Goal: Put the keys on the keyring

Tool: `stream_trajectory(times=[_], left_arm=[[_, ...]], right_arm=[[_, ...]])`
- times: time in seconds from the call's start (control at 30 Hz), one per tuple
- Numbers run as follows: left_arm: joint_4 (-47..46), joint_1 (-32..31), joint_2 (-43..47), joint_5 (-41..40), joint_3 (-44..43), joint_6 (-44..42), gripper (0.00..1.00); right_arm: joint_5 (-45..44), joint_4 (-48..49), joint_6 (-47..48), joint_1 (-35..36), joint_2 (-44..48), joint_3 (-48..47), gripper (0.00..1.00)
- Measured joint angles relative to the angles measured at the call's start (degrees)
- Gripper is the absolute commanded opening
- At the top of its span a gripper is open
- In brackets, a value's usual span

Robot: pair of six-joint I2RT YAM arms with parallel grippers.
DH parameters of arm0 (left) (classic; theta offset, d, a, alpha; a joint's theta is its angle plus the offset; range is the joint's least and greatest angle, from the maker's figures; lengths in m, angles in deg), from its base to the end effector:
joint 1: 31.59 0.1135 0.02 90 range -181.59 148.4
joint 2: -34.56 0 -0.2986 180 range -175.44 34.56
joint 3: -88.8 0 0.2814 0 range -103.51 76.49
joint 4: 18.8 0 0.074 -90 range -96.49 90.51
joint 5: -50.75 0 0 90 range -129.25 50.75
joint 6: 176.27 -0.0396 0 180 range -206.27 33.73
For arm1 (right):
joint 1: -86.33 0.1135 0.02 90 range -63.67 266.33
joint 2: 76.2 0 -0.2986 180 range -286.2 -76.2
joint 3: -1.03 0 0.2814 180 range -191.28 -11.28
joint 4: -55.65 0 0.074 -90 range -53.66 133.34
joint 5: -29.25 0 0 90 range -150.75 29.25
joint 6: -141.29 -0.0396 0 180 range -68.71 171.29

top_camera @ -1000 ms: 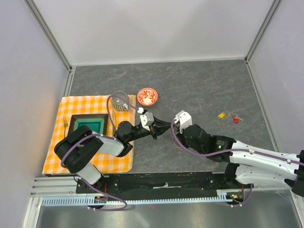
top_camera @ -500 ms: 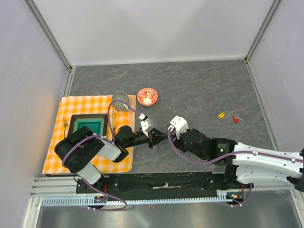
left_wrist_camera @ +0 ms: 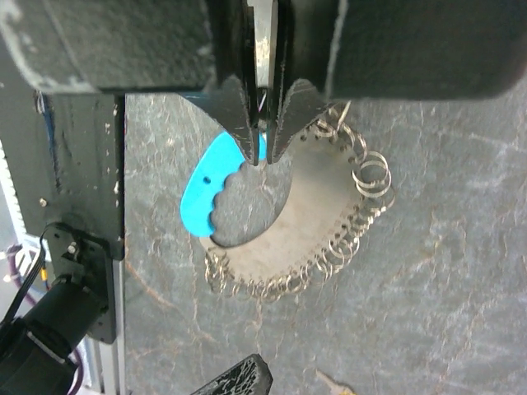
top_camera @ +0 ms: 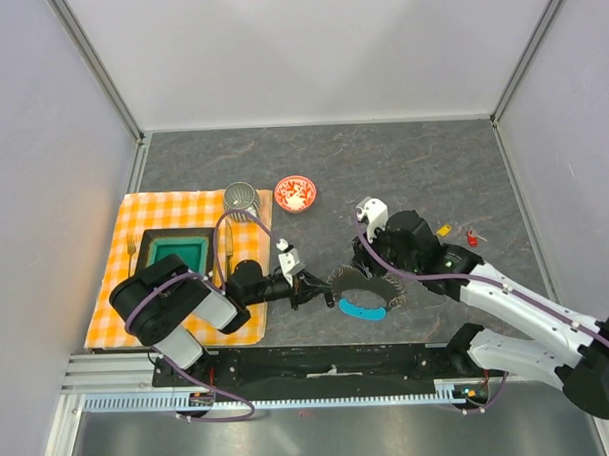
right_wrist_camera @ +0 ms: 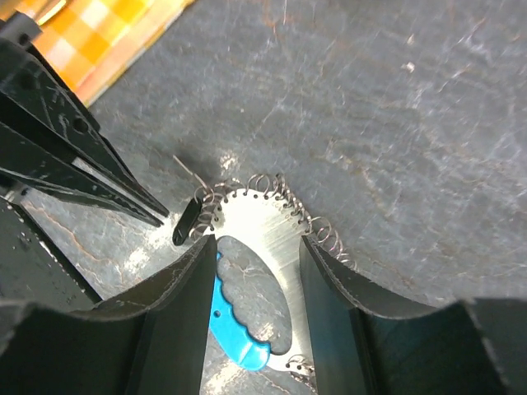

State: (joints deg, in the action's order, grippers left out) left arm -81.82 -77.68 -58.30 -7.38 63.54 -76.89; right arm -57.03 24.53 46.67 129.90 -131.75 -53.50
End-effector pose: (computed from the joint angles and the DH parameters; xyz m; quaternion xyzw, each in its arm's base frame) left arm 0.1579 -0.1942 0.1430 0.3992 0.6120 -0.4821 0.4834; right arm 0.1638 0.1594 0.2943 -0.3064 0.8195 0.2233 0.4298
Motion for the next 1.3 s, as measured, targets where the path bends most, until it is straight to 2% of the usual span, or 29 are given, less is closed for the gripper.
stream_trajectory(times=[0.1, 0.2, 0.23, 0.27, 0.37, 0.47, 0.63, 0.77, 1.1, 1.3], left_arm=[[0.2, 0.0, 0.6, -1.8, 2.0, 0.5, 0.27], [3.5, -0.1, 5.9, -3.6, 3.1, 1.7, 0.31], [6.6, -0.2, 8.9, -4.3, 2.6, 1.9, 0.33], [10.6, -0.7, 12.1, -5.2, 1.7, 2.0, 0.41], [22.5, -2.8, 19.9, -9.9, -2.0, 2.5, 0.53], [33.8, -3.9, 23.3, -14.4, -6.0, 4.5, 0.59], [52.6, -5.9, 20.6, -21.6, -14.1, 9.8, 0.6], [61.2, -8.6, 15.9, -25.6, -19.0, 13.2, 0.59], [70.6, -10.4, 4.6, -30.1, -27.0, 17.5, 0.55], [73.4, -10.8, 2.2, -31.9, -28.7, 18.5, 0.45]], right_arm=[[1.1, -0.4, -0.2, -0.3, -3.3, 0.0, 0.53], [1.5, -0.6, -0.6, -0.3, -5.0, 0.0, 0.54], [1.6, -0.5, -0.8, -0.3, -5.4, 0.0, 0.53], [1.7, -0.6, -1.2, -0.3, -5.9, 0.0, 0.53], [1.8, -0.2, -1.8, -0.3, -7.2, 0.3, 0.53], [1.8, 0.5, -2.6, -0.3, -7.7, 1.5, 0.54], [0.9, 2.1, -4.2, -0.3, -7.7, 3.3, 0.54], [-0.9, 3.5, -5.2, -0.3, -7.1, 5.1, 0.55], [-4.1, 5.0, -6.7, -0.3, -2.8, 9.2, 0.56], [-4.2, 5.7, -7.0, -0.3, -1.8, 10.6, 0.56]])
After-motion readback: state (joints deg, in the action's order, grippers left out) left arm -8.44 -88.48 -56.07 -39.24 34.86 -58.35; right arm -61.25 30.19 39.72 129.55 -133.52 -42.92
